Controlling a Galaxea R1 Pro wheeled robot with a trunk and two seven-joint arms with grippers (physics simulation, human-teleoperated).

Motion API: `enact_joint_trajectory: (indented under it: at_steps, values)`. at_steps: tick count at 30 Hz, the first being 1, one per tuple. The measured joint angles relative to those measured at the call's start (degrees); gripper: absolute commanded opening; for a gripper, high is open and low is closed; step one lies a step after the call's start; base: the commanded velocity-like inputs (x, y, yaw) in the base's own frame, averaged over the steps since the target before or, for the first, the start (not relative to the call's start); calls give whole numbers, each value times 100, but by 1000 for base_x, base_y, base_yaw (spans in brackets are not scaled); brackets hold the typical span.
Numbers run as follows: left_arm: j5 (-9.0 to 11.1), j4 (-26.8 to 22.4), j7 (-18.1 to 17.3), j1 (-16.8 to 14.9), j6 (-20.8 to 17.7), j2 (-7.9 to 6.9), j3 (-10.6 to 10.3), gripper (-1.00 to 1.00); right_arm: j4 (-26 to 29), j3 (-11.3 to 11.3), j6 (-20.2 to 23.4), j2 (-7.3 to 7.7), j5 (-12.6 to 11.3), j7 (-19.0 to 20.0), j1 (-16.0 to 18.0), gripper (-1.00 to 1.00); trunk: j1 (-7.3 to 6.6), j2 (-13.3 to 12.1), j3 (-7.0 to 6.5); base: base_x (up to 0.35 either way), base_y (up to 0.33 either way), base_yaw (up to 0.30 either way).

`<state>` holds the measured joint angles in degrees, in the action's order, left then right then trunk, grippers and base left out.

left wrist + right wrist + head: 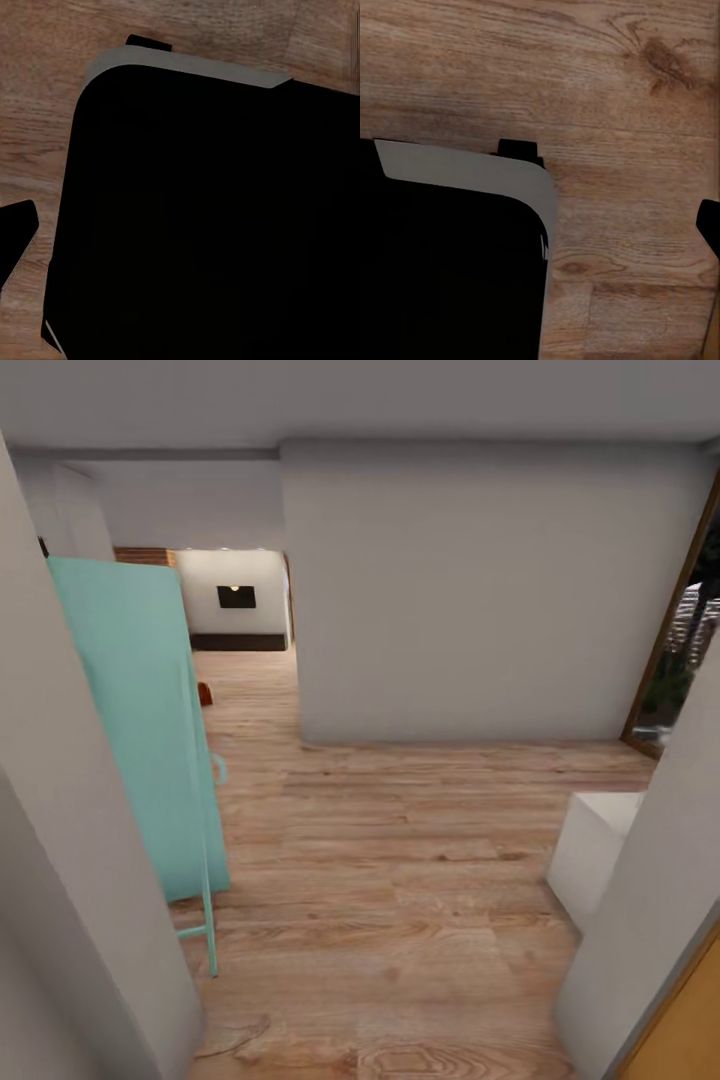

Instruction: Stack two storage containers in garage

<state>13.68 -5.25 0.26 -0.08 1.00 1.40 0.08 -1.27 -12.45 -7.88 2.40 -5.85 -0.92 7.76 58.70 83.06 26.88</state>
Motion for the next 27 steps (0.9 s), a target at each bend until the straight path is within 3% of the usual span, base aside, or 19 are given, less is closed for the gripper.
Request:
enact_joint_trajectory:
  at_steps: [27]
  values:
    - [14,-1,-2,0,27,-9,3,100,0,14,-3,-5,6,0,0,100,0,0,0,326,0,0]
